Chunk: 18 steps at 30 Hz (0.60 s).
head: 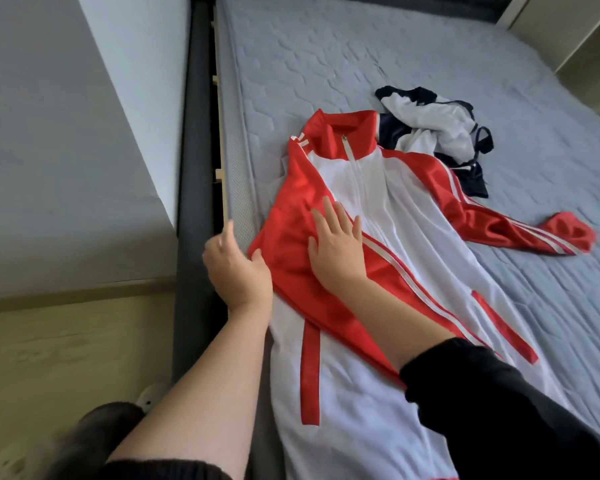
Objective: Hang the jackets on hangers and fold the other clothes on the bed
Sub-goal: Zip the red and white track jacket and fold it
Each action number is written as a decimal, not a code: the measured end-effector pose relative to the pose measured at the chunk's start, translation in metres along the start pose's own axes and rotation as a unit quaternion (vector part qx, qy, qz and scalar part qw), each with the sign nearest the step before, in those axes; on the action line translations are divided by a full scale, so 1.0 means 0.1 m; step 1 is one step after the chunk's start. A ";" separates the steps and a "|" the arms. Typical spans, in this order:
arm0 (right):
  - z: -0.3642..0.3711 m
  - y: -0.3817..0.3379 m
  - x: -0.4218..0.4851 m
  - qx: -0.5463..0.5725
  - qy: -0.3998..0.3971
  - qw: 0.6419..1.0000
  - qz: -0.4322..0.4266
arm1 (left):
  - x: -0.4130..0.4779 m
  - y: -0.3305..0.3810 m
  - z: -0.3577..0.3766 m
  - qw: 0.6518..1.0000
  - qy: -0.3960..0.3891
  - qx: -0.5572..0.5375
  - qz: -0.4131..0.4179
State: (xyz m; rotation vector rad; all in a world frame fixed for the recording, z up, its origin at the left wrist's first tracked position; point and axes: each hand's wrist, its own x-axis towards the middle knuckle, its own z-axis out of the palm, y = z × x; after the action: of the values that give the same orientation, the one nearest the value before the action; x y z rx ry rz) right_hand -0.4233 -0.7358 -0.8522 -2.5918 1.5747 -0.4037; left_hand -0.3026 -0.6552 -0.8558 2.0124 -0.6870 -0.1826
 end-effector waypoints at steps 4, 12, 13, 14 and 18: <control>0.02 0.17 -0.46 -0.014 0.000 1.000 0.024 | -0.14 0.15 0.06 0.959 -0.078 0.107 0.249; -0.14 1.01 -1.07 0.000 -0.010 0.944 0.329 | -0.60 -0.01 0.21 0.840 -0.264 0.383 0.278; -0.18 1.03 -1.13 -0.005 -0.005 0.943 0.334 | -0.62 0.01 0.23 0.836 -0.258 0.378 0.302; -0.21 1.04 -1.21 -0.020 -0.004 0.943 0.332 | -0.66 0.04 0.24 0.830 -0.260 0.369 0.328; -0.36 1.21 -1.46 -0.078 -0.010 0.927 0.366 | -0.93 0.06 0.28 0.778 -0.327 0.350 0.407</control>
State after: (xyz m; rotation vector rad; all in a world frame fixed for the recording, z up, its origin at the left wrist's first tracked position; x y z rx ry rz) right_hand -0.6007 -0.6616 -0.8686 -1.8599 2.4619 -0.1798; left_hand -0.3932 -0.6285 -0.8791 2.0793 -2.2875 -0.1042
